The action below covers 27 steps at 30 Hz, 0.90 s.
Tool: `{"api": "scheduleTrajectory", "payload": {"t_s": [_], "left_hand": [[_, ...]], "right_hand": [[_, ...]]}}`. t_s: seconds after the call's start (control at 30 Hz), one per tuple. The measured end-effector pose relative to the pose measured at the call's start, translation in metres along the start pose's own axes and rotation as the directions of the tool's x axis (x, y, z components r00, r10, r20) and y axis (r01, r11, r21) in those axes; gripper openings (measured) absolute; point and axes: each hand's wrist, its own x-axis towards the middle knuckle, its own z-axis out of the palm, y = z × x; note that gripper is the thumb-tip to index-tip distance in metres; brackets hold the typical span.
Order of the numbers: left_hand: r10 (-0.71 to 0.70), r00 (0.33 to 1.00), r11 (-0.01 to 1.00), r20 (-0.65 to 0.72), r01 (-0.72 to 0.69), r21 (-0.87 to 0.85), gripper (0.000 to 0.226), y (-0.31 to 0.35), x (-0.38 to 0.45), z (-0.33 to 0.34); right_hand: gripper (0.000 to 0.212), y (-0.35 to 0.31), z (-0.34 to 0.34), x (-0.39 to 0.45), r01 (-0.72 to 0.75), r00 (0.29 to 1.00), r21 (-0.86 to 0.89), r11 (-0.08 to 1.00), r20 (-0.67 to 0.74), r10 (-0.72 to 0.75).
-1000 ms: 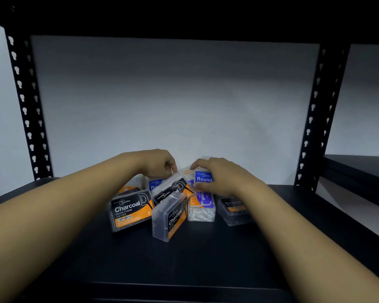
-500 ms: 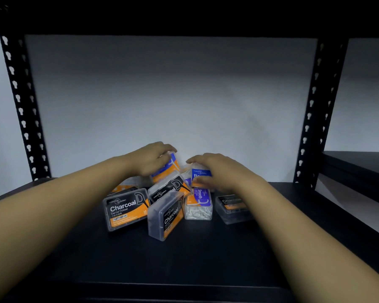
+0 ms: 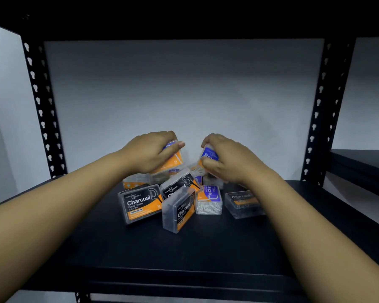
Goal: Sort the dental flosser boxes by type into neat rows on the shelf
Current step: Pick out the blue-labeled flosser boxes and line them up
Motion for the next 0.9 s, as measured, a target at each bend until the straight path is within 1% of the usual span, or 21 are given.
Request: {"api": "scheduleTrajectory", "payload": {"t_s": [0.13,0.23,0.33,0.47,0.57,0.77,0.9], "left_hand": [[-0.020,0.997,1.000,-0.069,0.020,-0.001,0.057,-0.006,-0.025,-0.027],[-0.037,0.994,0.999,-0.099,0.037,0.001,0.053,-0.014,-0.049,-0.049],[-0.030,0.991,0.999,-0.131,0.028,-0.022,0.047,-0.021,-0.075,-0.066],[-0.009,0.994,0.999,-0.110,0.006,-0.033,0.040,-0.031,-0.110,-0.080],[-0.003,0.994,0.998,-0.106,-0.003,-0.055,0.038,-0.045,-0.130,-0.085],[-0.073,0.986,0.987,-0.149,0.049,-0.156,0.037,-0.085,-0.162,-0.093],[-0.125,0.974,0.967,-0.188,0.077,-0.243,0.042,-0.116,-0.179,-0.100]], "right_hand": [[0.032,-0.025,-0.012,-0.004,0.043,0.990,0.037,0.998,-0.134,-0.037],[0.033,-0.048,-0.014,-0.008,0.098,0.981,0.066,0.993,-0.175,-0.085],[0.031,-0.072,-0.011,-0.011,0.153,0.974,0.132,0.979,-0.190,-0.126],[0.030,-0.102,-0.004,-0.012,0.233,0.963,0.172,0.957,-0.177,-0.203],[0.031,-0.122,0.000,-0.009,0.261,0.958,0.200,0.944,-0.176,-0.228],[0.031,-0.165,0.017,0.004,0.236,0.970,0.209,0.949,-0.116,-0.215],[0.036,-0.192,0.037,0.007,0.213,0.977,0.201,0.956,-0.057,-0.206]]}}
